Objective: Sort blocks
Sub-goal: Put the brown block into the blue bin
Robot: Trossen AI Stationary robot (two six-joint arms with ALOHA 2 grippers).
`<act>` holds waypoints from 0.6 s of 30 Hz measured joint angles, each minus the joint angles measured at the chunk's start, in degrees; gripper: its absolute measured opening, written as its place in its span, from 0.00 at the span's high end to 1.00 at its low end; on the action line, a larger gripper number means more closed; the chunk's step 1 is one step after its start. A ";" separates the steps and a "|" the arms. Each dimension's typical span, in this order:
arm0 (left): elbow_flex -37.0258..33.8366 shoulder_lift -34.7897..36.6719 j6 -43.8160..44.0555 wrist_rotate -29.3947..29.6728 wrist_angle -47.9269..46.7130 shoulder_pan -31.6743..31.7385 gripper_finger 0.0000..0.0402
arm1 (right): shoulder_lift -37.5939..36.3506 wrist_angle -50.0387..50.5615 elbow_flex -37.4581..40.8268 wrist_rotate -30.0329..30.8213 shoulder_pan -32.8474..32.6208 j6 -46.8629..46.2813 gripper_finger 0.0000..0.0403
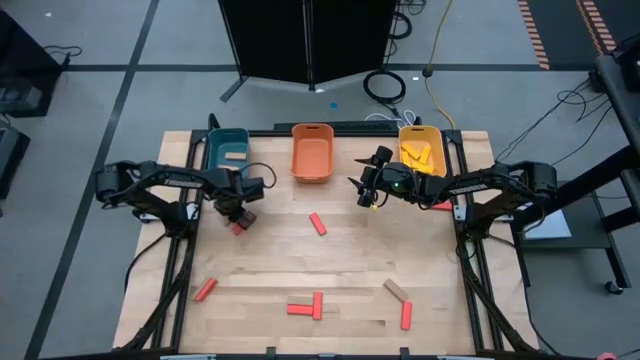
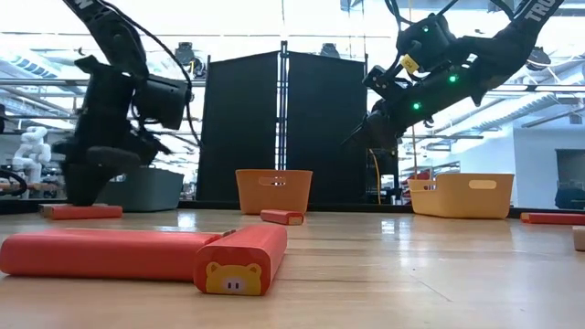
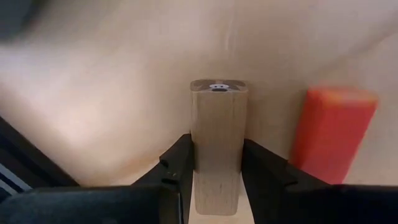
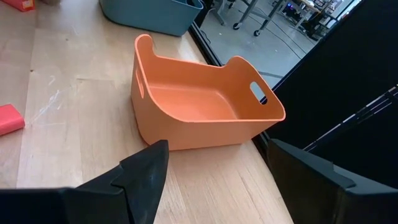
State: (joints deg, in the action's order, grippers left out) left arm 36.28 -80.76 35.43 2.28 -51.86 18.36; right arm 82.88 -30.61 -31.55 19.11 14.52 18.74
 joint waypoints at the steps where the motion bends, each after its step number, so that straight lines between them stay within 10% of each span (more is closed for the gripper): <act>1: 0.97 -0.01 -0.19 1.53 0.40 0.03 0.74 | 0.00 0.00 0.00 0.00 0.00 0.01 0.34; 18: 17.39 14.83 -7.81 9.32 -2.82 6.18 0.74 | 0.00 0.01 0.00 0.02 0.00 0.35 0.34</act>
State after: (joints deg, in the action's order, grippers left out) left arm 53.67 -65.94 27.62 11.60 -54.68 24.53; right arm 82.88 -30.60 -31.55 19.14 14.52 19.09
